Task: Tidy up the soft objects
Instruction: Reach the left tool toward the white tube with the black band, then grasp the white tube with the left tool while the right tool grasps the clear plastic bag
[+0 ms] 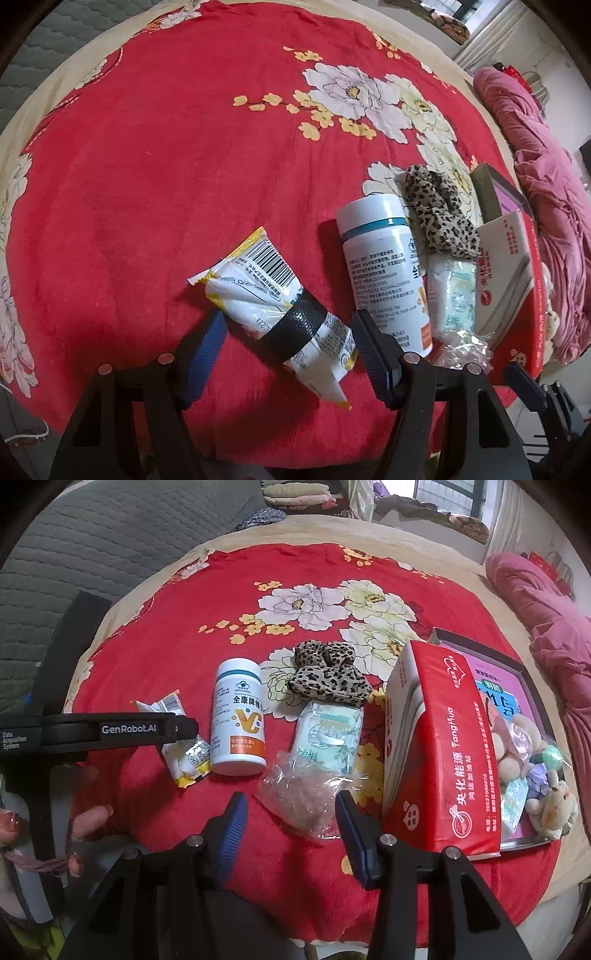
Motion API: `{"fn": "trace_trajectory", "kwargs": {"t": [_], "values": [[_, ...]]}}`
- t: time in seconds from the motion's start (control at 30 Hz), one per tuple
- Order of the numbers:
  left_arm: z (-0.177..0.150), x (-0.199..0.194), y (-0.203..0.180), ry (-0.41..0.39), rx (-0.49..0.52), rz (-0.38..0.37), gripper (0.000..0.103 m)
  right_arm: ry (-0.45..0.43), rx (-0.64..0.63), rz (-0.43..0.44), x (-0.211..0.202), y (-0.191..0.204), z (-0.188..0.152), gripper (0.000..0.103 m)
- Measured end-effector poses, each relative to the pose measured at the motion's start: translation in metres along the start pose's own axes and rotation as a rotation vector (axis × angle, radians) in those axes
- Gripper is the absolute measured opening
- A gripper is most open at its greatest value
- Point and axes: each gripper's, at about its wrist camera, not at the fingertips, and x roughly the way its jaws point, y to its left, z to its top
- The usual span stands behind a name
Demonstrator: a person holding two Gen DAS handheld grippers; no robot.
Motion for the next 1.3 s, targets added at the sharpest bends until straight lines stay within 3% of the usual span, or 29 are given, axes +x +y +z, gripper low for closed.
{"fn": "trace_trajectory", "kwargs": {"t": [0.4,0.93,1.13,1.3], "values": [[0.006,0.021,-0.001,0.03,-0.012,0.005,0.075,0.066,-0.048,-0.018,0.026,-0.005,-0.006,0.049],[0.006,0.029,-0.003,0.05,0.005,0.019,0.076,0.087,-0.274,-0.158,0.067,0.026,-0.002,0.059],[0.004,0.026,-0.003,0.041,0.008,0.012,0.075,0.066,-0.233,-0.089,0.062,0.018,-0.001,0.053],[0.003,0.017,0.004,0.03,-0.004,-0.031,0.066,0.025,-0.141,0.031,0.039,0.01,0.003,0.053]]}}
